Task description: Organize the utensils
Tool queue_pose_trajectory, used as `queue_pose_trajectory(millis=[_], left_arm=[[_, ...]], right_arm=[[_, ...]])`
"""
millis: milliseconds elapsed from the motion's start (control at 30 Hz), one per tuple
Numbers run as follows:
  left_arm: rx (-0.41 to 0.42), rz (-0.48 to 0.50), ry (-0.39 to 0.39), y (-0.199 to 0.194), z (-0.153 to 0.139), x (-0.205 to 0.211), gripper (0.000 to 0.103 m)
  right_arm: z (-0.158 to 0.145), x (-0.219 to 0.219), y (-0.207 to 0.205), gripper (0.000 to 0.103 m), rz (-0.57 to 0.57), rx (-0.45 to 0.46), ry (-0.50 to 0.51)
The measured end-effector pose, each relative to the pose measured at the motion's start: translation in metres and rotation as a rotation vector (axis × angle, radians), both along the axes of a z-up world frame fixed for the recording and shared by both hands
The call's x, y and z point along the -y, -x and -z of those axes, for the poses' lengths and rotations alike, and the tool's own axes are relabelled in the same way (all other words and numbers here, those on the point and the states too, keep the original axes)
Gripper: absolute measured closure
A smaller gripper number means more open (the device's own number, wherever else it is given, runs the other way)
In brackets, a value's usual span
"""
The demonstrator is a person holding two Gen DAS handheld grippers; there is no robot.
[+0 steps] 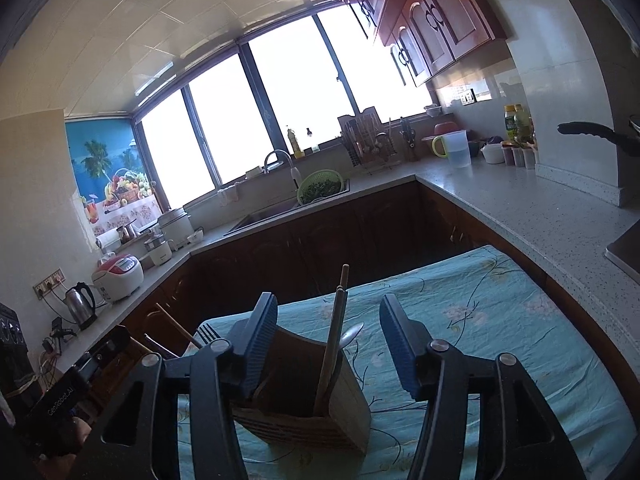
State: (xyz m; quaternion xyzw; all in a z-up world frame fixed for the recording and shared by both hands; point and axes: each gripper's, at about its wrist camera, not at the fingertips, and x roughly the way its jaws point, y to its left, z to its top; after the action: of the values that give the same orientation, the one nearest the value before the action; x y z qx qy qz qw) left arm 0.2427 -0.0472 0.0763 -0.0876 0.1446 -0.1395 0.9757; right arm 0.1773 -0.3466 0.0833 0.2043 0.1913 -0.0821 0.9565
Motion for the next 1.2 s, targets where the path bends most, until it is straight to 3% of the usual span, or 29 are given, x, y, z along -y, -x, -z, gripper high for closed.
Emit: queue_pose_trajectory(millis=[33,100,167,433,767,1033,1200], left_arm=[[0.009,-0.008,0.002,0.007,0.000,-0.003,0.040],[-0.002,-0.019,0.011,0.020,0.004,-0.008,0.035],[-0.023,-0.031,0.017,0.031,0.013,-0.013,0.030],[-0.169,-0.053,0.043,0.068,0.047,-0.030,0.026],[-0.265,-0.081,0.037,0.121,0.069,-0.047,0.023],[-0.254,-0.072,0.024,0.154,0.063,-0.054,0.023],[-0.204,-0.073,0.002,0.176,0.052,-0.052,0.022]], right_arm=[[0.001,0.000,0.006,0.036,0.004,0.005,-0.006],[0.005,0.000,0.020,0.014,0.007,0.025,-0.023],[0.011,-0.003,0.034,0.008,0.012,0.029,-0.031],[0.052,-0.022,0.079,0.006,0.009,-0.060,-0.072],[0.085,-0.048,0.124,0.006,-0.037,-0.125,-0.092],[0.089,-0.067,0.146,0.006,-0.061,-0.147,-0.056],[0.072,-0.075,0.163,0.006,-0.042,-0.090,0.011]])
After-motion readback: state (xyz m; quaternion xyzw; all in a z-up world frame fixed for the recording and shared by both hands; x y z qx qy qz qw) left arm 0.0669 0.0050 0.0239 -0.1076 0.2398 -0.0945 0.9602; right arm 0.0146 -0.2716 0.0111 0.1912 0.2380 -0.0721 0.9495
